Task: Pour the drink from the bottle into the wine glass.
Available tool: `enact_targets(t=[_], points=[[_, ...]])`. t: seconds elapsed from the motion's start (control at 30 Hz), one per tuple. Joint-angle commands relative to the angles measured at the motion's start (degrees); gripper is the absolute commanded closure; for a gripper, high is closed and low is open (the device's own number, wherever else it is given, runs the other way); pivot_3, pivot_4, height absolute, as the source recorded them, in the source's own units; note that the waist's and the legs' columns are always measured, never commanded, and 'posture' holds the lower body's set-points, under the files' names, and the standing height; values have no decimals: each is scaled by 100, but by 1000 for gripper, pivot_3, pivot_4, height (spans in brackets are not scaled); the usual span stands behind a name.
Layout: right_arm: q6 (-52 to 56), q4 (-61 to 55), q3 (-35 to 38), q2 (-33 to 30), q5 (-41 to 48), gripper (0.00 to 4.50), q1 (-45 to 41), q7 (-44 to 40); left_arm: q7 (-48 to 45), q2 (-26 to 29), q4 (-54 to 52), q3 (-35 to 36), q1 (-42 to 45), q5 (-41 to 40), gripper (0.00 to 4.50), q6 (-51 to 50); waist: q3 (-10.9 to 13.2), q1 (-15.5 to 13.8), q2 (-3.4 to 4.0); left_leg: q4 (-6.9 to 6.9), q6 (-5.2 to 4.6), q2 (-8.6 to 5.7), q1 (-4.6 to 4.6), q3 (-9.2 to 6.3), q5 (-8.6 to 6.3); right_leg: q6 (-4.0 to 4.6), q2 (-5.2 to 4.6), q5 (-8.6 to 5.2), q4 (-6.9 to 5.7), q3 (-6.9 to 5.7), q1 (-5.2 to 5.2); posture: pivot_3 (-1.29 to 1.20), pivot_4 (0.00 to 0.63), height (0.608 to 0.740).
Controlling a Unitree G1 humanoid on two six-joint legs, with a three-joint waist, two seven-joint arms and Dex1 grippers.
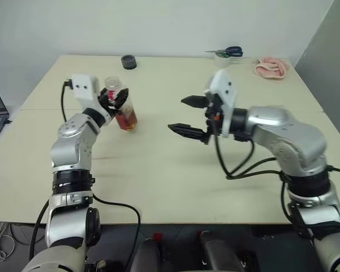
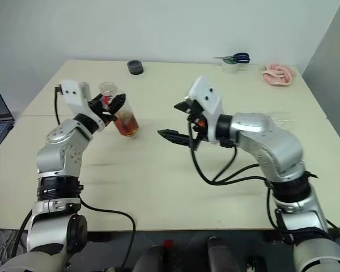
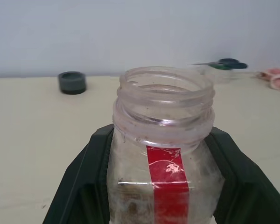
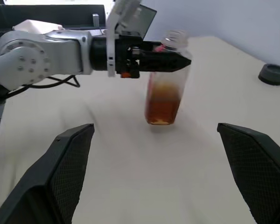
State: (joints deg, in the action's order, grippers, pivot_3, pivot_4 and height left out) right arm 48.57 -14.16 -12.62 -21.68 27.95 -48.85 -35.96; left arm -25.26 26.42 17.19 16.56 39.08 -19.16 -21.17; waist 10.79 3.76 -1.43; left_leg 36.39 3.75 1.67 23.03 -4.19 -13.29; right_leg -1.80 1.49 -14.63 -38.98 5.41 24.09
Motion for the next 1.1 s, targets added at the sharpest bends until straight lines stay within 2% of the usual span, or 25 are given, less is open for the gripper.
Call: enact_targets(t=[0.03,0.2,0.5,0.53,0.6,0.7,0.73,0.9,1.1], points=[[-332,321,-29,370,-281,0,-257,234,71,85,-492,189,-141,-131,2315,46,0,-29,0,0,0,0,1,-1,0,1,-1,0,0,-1,1,0,150,740],[-534,849,-44,788,-558,0,-370,347,171,82,-697,285,-560,-165,2315,106,0,-67,-1,2,1,-4,4,-4,0,2,-10,1,-1,-9,1,0,150,740],[-513,906,17,899,-669,0,-329,276,368,48,-934,343,-979,-150,2315,141,-1,-49,-1,2,1,-3,1,-6,0,2,-9,1,-4,-12,0,0,150,740],[-508,899,16,899,-667,0,-316,269,392,48,-969,370,-1027,-172,1601,123,-1,-46,-1,2,1,-3,1,-6,0,2,-9,1,-5,-12,0,0,150,740],[-499,884,10,892,-654,0,-296,240,423,60,-1062,398,-1122,-225,1126,66,-1,-40,-1,2,1,-2,-1,-6,0,2,-9,1,-5,-11,0,0,150,740],[-523,848,-21,845,-631,0,-260,110,461,83,-1199,422,-1250,-264,143,-5,-1,-38,-1,2,1,-2,-1,-6,0,2,-7,1,-6,-12,0,0,150,740],[-527,844,-24,841,-633,0,-256,86,471,93,-1227,426,-1278,-275,12,-17,-1,-40,-1,2,1,-2,0,-6,0,2,-7,1,-5,-12,0,0,150,740],[-535,848,178,734,-602,0,-207,27,274,229,-1796,479,-1782,-489,12,-296,-1,-36,-1,2,1,-2,0,-5,0,2,-8,1,-3,-10,-1,0,150,740],[-561,888,820,423,-510,0,263,122,-185,155,-2739,809,-2986,-1154,12,-431,-1,-37,-2,-6,1,-2,-1,-3,0,2,-11,1,1,-9,-1,0,150,740]])
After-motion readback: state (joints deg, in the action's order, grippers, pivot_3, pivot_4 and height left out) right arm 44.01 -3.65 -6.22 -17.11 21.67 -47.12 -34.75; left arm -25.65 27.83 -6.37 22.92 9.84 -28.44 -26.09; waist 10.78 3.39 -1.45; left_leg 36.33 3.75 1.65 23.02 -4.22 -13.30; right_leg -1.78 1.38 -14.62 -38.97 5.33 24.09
